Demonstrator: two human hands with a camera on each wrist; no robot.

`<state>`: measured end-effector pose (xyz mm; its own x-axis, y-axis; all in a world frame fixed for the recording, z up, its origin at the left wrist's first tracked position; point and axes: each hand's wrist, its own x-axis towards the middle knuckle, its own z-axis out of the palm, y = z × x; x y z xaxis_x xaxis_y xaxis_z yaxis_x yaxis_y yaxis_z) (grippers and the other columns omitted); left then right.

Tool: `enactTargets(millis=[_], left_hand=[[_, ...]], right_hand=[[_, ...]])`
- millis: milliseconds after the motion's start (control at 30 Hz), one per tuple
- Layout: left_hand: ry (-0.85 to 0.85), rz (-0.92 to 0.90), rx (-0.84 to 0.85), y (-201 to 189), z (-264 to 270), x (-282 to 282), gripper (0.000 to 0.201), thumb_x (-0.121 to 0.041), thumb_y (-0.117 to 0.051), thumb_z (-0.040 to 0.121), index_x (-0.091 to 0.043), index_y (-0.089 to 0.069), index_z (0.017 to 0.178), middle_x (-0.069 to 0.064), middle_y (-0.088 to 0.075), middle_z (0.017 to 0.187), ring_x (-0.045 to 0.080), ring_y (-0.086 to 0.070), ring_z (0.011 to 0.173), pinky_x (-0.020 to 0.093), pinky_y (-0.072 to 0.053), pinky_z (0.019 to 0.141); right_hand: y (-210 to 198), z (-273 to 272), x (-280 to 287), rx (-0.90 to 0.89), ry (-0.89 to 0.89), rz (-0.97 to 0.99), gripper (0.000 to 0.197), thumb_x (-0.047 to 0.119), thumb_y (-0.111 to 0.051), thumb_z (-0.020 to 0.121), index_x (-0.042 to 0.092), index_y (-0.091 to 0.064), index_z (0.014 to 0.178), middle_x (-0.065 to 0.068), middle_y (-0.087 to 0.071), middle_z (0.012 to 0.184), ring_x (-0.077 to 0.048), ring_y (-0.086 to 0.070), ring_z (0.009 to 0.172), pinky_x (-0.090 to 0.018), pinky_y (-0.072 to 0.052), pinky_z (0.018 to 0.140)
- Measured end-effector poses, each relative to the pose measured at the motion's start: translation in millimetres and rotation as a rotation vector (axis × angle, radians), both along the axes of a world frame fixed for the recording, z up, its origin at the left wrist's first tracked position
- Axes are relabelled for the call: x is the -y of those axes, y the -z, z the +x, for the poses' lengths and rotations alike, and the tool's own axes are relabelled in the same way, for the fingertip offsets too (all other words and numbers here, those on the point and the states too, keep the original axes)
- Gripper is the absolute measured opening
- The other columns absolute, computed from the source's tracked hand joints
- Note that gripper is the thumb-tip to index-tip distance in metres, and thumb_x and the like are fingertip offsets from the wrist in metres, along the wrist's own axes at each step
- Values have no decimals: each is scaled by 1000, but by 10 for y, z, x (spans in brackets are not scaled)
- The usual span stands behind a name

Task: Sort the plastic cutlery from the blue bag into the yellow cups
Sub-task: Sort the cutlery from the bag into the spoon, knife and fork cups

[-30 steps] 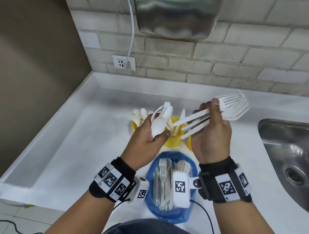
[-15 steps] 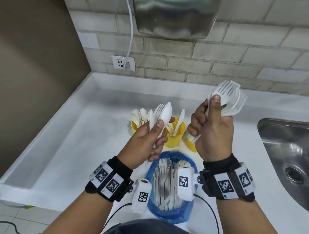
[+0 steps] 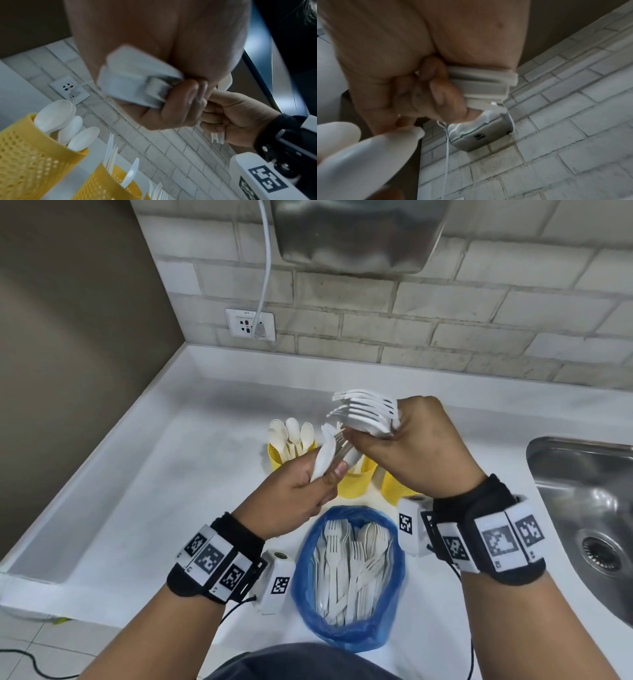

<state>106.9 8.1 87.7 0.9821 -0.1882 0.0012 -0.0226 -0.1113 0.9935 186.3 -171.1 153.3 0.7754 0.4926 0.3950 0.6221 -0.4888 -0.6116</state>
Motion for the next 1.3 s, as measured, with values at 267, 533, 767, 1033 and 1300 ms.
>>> enactTargets(millis=[267, 533, 767, 1033, 1300], left_hand=[[-63, -22, 8, 72, 37, -77, 49, -45, -47, 105, 0, -55, 125, -3, -30, 69, 17, -23, 59, 21, -25, 45], [-53, -27, -5, 103, 77, -55, 46, -47, -48, 104, -11, -59, 130, -3, -29, 68, 16, -22, 58, 21, -25, 47], [-33, -42, -19, 72, 35, -85, 38, -44, -44, 105, -22, -68, 125, 2, -27, 70, 15, -22, 57, 24, -22, 47], [-163, -159, -40, -11, 24, -74, 34, -50, -62, 96, -36, -59, 65, 16, -18, 69, 26, -13, 57, 34, -16, 49], [-237, -249, -132, -13, 86, -23, 26, -42, -62, 94, -21, -60, 78, 6, -37, 66, 16, -27, 49, 26, -20, 44]], right_hand=[[72, 33, 4, -209, 104, 387, 1, 15, -77, 91, 15, -76, 90, 19, -67, 64, 4, -61, 59, -11, -46, 62], [202, 25, -73, -588, 119, 931, 28, 14, -66, 100, 15, -58, 73, 1, -35, 52, -17, -26, 41, -25, -26, 44], [228, 140, 13, -613, 381, 1325, 25, 19, -59, 104, 12, -58, 81, -3, -56, 59, -17, -47, 45, -28, -41, 49], [335, 169, 22, -583, 456, 1395, 30, 23, -50, 108, 0, -51, 126, -13, -72, 79, -28, -63, 53, -40, -58, 61], [396, 192, -161, -466, 374, 1366, 40, 7, -57, 103, -6, -42, 138, 0, -51, 65, -18, -45, 47, -31, -45, 52]])
